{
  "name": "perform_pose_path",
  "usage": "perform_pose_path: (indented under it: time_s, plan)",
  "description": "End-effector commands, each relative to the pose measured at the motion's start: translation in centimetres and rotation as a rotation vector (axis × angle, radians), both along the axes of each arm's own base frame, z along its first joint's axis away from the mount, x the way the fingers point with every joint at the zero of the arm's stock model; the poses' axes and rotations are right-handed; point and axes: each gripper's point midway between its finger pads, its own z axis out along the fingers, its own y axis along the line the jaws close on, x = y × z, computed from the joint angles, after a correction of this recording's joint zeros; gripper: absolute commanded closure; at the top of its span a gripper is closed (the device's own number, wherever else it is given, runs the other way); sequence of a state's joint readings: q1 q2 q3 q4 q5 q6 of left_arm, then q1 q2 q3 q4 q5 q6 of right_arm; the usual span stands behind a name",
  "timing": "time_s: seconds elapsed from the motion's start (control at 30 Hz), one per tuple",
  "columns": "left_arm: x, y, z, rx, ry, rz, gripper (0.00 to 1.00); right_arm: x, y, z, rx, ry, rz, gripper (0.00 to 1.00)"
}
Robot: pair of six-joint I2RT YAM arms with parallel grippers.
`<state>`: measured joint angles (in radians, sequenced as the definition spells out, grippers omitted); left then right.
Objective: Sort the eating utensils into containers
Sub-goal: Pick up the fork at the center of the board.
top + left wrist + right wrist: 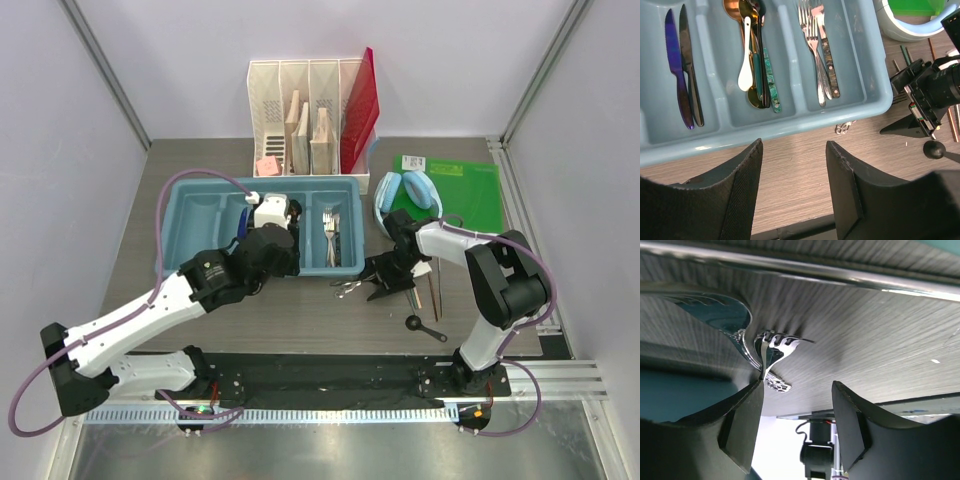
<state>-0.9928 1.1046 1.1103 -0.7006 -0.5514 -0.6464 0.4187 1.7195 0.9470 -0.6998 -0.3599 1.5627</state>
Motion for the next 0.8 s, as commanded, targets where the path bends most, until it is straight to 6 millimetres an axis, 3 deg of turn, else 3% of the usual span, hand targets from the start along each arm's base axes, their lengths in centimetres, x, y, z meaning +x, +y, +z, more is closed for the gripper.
perform_pose_path:
  time_s: [0.0, 0.13, 0.23, 0.33, 0.57, 0.77]
  plan:
    - [0.4, -0.5, 0.6, -0.010, -0.016, -0.012, 0.46, 1.7, 0.4, 1.7, 0.000, -0.068, -0.061, 0.38]
    - [0.3, -0.7, 0.4, -0.004, -0.014, -0.028, 0.46, 1.2, 0.1, 1.5, -0.015, -0.054, -0.057, 0.38]
    - [0.2, -0.5, 0.4, 0.001, -0.013, -0.028, 0.46, 0.7, 0.1, 2.5, -0.002, -0.055, -0.040, 0.39]
    - [0.1, -0.4, 0.0, -0.001, -0.011, -0.030, 0.46, 1.1, -0.4, 3.2, -0.025, -0.085, -0.042, 0.39]
    - [-0.1, -0.9, -0.2, -0.002, 0.007, -0.046, 0.46, 2.4, 0.3, 2.8, -0.038, -0.088, -0.026, 0.38]
    - [-0.2, -0.5, -0.5, 0.003, 0.016, -0.033, 0.46, 2.2, 0.1, 0.1, -0.077, -0.030, -0.021, 0.38]
